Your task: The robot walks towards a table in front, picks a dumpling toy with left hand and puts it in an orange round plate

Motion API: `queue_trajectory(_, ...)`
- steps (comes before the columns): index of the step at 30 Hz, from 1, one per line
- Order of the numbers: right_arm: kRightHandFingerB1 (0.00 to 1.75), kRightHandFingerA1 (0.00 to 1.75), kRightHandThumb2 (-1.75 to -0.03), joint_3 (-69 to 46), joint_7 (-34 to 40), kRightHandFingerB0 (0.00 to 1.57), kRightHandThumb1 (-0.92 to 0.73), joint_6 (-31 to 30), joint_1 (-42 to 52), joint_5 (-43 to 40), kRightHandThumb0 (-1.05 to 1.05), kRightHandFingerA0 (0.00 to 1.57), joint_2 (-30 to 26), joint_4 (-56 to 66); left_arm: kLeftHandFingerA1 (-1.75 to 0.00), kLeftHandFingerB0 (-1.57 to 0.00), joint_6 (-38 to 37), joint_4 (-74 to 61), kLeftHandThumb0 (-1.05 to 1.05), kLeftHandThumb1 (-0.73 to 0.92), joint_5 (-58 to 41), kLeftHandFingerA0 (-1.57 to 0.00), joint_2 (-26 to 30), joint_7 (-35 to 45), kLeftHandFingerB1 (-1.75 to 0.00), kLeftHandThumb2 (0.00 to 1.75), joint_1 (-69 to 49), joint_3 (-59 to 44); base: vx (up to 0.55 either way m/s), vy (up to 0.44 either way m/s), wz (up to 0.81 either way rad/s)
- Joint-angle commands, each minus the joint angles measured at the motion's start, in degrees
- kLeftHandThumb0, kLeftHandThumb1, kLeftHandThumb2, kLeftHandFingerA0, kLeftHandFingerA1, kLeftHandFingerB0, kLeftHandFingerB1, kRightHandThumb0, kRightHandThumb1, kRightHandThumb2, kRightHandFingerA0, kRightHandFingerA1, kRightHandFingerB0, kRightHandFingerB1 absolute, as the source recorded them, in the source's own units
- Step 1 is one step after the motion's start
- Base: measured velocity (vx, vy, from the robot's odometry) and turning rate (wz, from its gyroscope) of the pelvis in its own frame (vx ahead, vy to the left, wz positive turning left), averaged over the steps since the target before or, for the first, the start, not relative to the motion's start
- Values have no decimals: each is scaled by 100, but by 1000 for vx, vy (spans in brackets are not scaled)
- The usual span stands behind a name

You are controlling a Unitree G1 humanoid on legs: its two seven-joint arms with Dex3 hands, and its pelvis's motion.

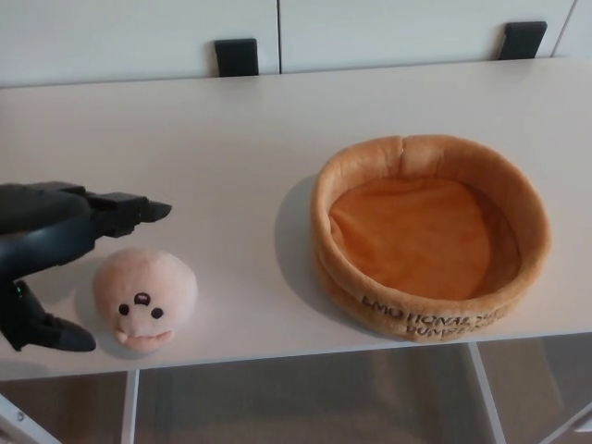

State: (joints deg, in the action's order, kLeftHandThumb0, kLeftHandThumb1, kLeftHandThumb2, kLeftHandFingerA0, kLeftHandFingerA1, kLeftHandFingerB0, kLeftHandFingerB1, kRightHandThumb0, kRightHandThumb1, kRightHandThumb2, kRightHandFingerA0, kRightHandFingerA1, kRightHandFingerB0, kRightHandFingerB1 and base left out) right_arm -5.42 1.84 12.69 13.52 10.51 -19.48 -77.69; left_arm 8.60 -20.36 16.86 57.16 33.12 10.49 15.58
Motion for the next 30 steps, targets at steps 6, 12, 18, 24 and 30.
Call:
queue_trajectory(6, 42, 56, -84, -45, -95, 21, -59, -106, 12, -79, -54, 57, -84, 39, -12, 0, 562, 379, -66, 37, 1161, 0, -594, -138, -14, 80, 335, 258, 0, 0, 0)
queue_trajectory(12, 42, 57, -85, -51, -124, 22, -59, -128, 8, -105, -54, 58, -53, 51, -11, 0, 524, 636, -67, 38, 1564, 0, -939, -277, -13, 81, 466, 371, 0, 0, 0)
queue_trajectory(18, 42, 57, -85, -8, -143, 20, -59, -86, -6, -84, -54, 58, -62, 71, -11, 0, 570, 748, -66, 37, 1761, 0, -1184, -196, -15, 80, 502, 449, 0, 0, 0)
queue_trajectory(24, 43, 59, -87, 9, -131, 23, -61, -27, 6, -88, -58, 58, -60, 102, -14, 0, 547, 830, -82, 41, 1906, 0, -1383, -80, -20, 61, 543, 547, 0, 0, 0)
queue_trajectory(30, 43, 56, -86, -49, -188, 23, -59, -61, 6, -163, -55, 55, -35, 83, -14, 0, 631, 829, -82, 41, 1953, 0, -1511, 89, -19, 61, 514, 585, 0, 0, 0)
